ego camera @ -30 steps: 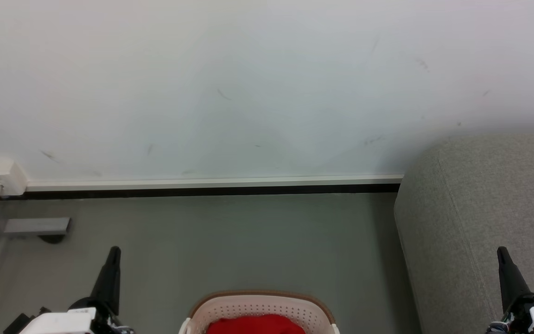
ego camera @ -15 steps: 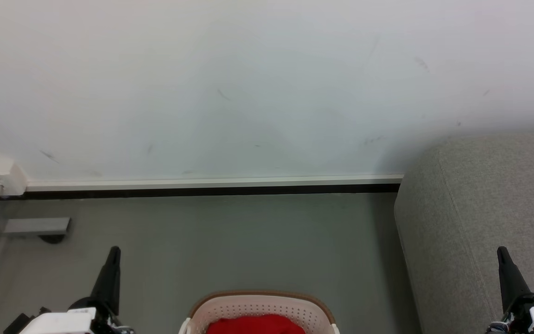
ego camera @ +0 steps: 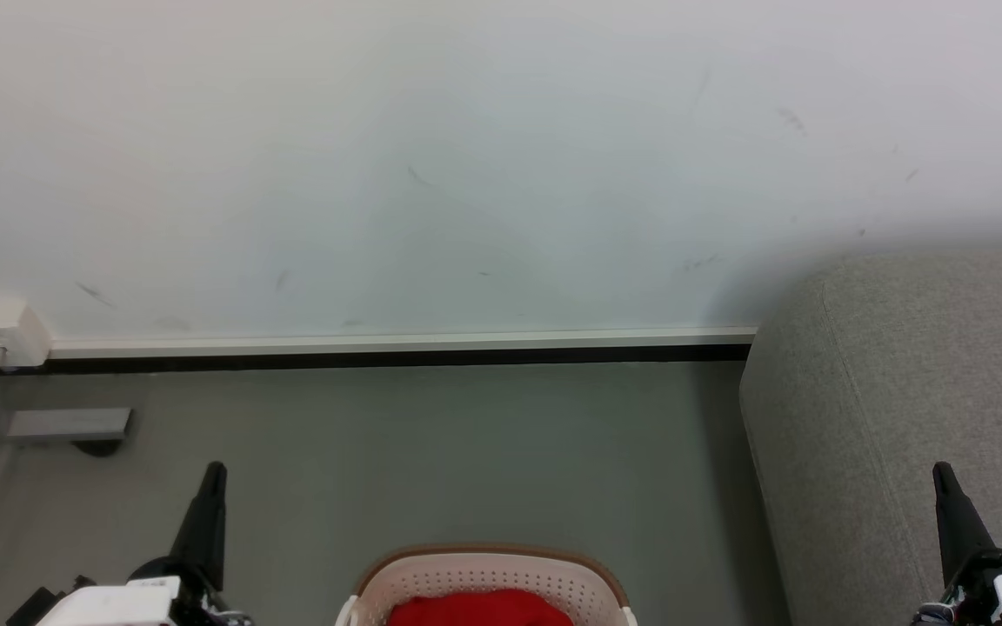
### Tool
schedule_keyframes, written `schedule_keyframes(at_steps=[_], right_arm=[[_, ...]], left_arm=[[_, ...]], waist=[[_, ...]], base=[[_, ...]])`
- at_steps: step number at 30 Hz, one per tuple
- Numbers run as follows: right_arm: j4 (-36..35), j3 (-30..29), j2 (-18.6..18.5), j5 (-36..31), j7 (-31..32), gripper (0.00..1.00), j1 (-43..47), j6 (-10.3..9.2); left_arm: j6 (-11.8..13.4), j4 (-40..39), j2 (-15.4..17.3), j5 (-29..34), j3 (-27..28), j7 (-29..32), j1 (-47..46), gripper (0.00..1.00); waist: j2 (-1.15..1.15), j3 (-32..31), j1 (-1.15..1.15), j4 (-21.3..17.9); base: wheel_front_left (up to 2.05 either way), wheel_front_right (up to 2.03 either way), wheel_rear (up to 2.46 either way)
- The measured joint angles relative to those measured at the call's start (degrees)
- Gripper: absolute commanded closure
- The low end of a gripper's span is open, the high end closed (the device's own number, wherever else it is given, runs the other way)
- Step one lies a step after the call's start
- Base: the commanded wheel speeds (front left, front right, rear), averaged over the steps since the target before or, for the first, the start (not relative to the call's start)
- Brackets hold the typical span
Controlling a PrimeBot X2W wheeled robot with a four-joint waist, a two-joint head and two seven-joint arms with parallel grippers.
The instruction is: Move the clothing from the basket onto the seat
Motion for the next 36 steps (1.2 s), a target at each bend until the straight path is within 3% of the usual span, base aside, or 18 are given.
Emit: schedule_keyframes(at_steps=[36], right_arm=[[-0.01, 0.00, 0.00, 0.00, 0.00, 1.00, -0.01, -0.01]], left_arm=[[0.00, 0.00, 0.00, 0.00, 0.00, 0.00, 0.00, 1.00]], waist=[[0.00, 0.00, 0.00, 0.00]], base=[[0.00, 0.00, 0.00]])
